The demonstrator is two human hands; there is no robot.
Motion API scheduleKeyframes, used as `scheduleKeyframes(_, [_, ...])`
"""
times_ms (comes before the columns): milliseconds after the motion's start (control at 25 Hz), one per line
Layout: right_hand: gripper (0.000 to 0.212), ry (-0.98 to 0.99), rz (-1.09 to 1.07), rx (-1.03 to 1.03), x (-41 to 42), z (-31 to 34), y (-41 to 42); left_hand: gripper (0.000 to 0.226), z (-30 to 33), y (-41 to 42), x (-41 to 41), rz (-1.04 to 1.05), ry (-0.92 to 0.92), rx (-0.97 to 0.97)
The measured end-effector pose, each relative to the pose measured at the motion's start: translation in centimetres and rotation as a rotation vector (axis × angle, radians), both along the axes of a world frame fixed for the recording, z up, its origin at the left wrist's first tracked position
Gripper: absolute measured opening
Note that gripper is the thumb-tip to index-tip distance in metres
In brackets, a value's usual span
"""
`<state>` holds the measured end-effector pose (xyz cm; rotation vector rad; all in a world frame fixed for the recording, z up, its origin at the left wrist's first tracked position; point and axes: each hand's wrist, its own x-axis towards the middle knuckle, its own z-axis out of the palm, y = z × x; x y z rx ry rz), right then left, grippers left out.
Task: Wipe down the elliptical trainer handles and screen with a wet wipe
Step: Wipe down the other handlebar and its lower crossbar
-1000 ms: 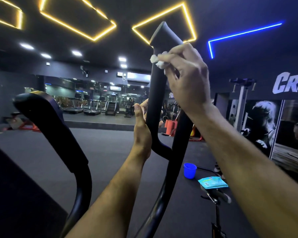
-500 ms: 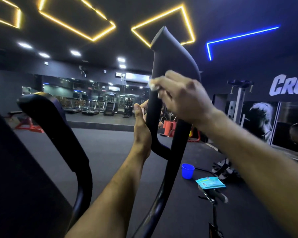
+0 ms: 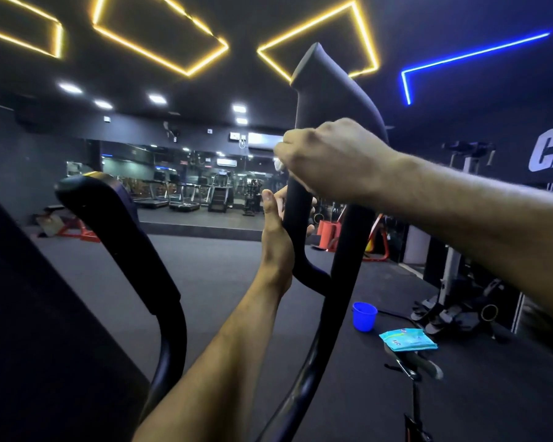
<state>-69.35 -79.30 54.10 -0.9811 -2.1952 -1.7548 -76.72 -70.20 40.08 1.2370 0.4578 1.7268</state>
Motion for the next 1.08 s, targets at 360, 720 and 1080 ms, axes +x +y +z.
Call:
scheduleKeyframes(360, [0.007, 0.130, 0.074, 0.055, 0.3, 2.1, -0.4, 0.079, -0.1, -0.2, -1.0, -0.110, 0.083, 0.028])
scheduleKeyframes(720, [0.016, 0.113, 0.024, -0.068, -0.3, 2.4, -2.0, 0.083, -0.2, -0.6, -1.1, -0.095, 0.121, 0.019])
scheduleKeyframes(1080, [0.008, 0.120, -0.042, -0.033, -0.2, 0.4, -1.9, 0.090, -0.6, 0.1, -0.9, -0.127, 0.104, 0.004])
